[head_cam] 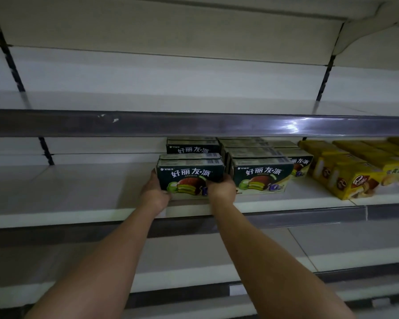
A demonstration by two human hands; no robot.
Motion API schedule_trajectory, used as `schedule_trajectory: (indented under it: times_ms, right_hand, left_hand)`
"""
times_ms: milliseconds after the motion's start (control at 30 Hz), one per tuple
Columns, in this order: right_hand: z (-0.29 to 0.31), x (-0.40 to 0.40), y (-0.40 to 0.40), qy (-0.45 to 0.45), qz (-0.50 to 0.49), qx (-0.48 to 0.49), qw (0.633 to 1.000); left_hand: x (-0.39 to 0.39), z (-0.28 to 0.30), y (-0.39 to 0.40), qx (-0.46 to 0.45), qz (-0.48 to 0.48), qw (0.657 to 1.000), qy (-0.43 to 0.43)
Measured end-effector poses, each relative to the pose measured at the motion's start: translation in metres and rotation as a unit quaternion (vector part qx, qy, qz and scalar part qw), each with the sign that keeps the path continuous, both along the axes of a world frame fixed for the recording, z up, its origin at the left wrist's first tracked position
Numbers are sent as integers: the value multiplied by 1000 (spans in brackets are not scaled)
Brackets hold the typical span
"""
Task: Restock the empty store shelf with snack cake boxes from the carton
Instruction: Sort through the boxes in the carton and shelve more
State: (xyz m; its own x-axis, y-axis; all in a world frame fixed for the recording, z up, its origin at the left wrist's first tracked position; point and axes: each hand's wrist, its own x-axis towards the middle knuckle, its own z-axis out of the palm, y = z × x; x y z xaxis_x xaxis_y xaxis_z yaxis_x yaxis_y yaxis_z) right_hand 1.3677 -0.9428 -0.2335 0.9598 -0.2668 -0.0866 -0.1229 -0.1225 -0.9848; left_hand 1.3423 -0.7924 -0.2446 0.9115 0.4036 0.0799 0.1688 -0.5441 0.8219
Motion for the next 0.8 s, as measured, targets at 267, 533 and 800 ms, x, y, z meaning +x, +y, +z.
schedule_trajectory:
  times_ms: [267,533,800]
  right_hand:
    - [9,-16,10,120,-80,266,953]
    - [21,-3,11,109,-7,264,958]
    - [20,33,16,93,30,89,991]
  left_hand:
    - [0,4,7,130,1,990,58]
    - [26,-3,-1,51,26,998,3]
    - [54,-1,-12,-56,57,997,-10]
